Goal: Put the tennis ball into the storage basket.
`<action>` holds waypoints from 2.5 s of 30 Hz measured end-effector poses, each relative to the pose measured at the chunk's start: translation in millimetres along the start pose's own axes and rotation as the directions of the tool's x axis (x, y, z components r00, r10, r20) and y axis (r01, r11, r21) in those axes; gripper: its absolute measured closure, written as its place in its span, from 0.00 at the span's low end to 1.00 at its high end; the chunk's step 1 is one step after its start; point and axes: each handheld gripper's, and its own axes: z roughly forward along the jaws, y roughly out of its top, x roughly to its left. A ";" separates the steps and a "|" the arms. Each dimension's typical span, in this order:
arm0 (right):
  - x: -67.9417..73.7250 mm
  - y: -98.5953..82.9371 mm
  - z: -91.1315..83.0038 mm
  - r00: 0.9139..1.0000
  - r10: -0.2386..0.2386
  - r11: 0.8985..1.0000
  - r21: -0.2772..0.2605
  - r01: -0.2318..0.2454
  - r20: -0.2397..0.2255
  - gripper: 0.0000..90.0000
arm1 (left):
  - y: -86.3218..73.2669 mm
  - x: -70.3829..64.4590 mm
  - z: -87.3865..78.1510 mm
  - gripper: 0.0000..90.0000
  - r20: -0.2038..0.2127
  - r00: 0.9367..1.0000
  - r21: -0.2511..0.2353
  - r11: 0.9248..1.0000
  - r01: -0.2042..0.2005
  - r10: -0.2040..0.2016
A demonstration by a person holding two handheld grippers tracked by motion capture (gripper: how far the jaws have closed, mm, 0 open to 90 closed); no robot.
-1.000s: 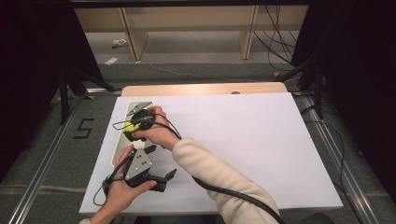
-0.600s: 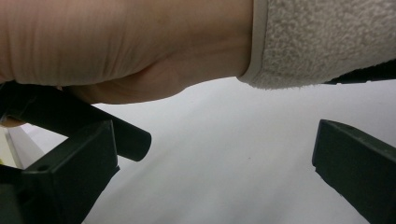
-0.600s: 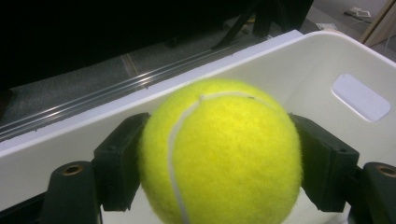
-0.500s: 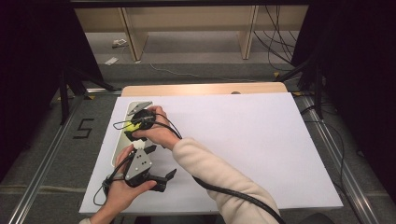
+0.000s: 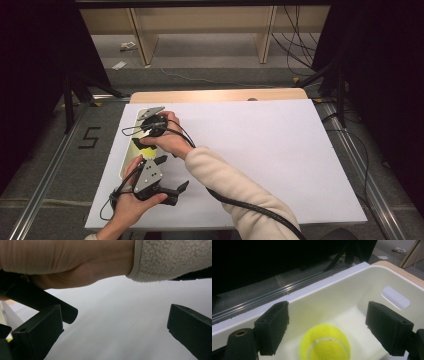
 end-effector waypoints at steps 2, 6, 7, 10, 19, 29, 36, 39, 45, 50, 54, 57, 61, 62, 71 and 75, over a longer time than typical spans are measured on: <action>-0.6 0.8 -1.7 1.000 0.001 1.000 -0.012 -0.001 0.006 0.21 | -0.1 -0.2 0.2 0.00 0.000 1.000 0.002 1.000 0.000 0.000; -1.6 1.2 -6.2 1.000 -0.003 1.000 -0.014 0.003 0.008 0.21 | 0.0 -0.1 0.2 0.00 0.000 1.000 0.001 1.000 0.000 0.000; -1.9 1.1 -7.4 1.000 -0.004 1.000 -0.014 0.004 0.007 0.21 | -0.1 -0.1 0.3 0.00 0.000 1.000 0.001 1.000 0.000 0.000; -2.7 0.9 -10.2 1.000 -0.007 1.000 -0.020 0.008 0.008 0.21 | -0.1 -0.2 0.3 0.00 0.001 1.000 0.002 1.000 0.000 0.000; -6.3 -2.0 -20.9 1.000 -0.011 1.000 -0.027 0.011 0.016 0.21 | 0.0 -0.5 0.2 0.00 0.000 1.000 0.001 1.000 0.000 0.000; -12.7 -5.3 -33.3 1.000 0.000 0.999 -0.037 0.001 0.026 0.21 | -0.1 -0.4 0.1 0.00 -0.001 1.000 0.002 1.000 -0.001 0.001; -16.5 -7.4 -41.7 0.999 0.006 0.999 -0.047 -0.004 0.037 0.21 | 0.0 -0.4 -0.1 0.00 -0.001 1.000 0.001 1.000 -0.001 0.001; -16.3 -8.5 -45.3 0.999 0.013 0.999 -0.051 -0.012 0.036 0.21 | -0.3 -0.5 0.0 0.00 0.000 1.000 0.003 1.000 0.000 0.000; -18.0 -8.5 -53.5 0.999 0.005 0.999 -0.054 -0.003 0.042 0.21 | -0.2 -0.5 0.0 0.00 0.001 1.000 0.001 1.000 0.002 -0.002; -22.7 -10.8 -60.0 0.999 0.006 0.998 -0.060 -0.002 0.052 0.21 | 0.1 -1.0 0.1 0.00 0.002 1.000 0.002 1.000 0.001 -0.001; -27.0 -14.8 -65.4 0.998 0.019 0.998 -0.053 -0.016 0.060 0.21 | 0.2 -1.3 0.2 0.00 0.002 1.000 0.003 1.000 -0.001 0.001; -30.6 -16.3 -71.0 0.998 0.023 0.998 -0.059 -0.019 0.065 0.21 | 0.2 -1.4 0.1 0.00 0.001 1.000 0.002 1.000 -0.001 0.001; -35.0 -18.7 -78.2 0.997 0.028 0.998 -0.058 -0.023 0.073 0.21 | 0.2 -1.2 0.1 0.00 0.001 1.000 0.002 1.000 0.001 -0.001; -36.1 -19.5 -79.4 0.997 0.029 0.998 -0.062 -0.024 0.077 0.21 | 0.2 -1.3 0.1 0.00 0.002 1.000 0.001 1.000 0.001 -0.001; -42.2 -25.5 -91.1 0.995 0.037 0.997 -0.065 -0.031 0.092 0.21 | 0.4 -1.4 -0.3 0.00 -0.001 1.000 0.001 1.000 -0.001 0.001; -45.1 -28.7 -97.0 0.994 0.035 0.997 -0.068 -0.028 0.100 0.21 | 0.3 -1.5 -0.4 0.00 -0.001 1.000 0.001 1.000 0.003 -0.003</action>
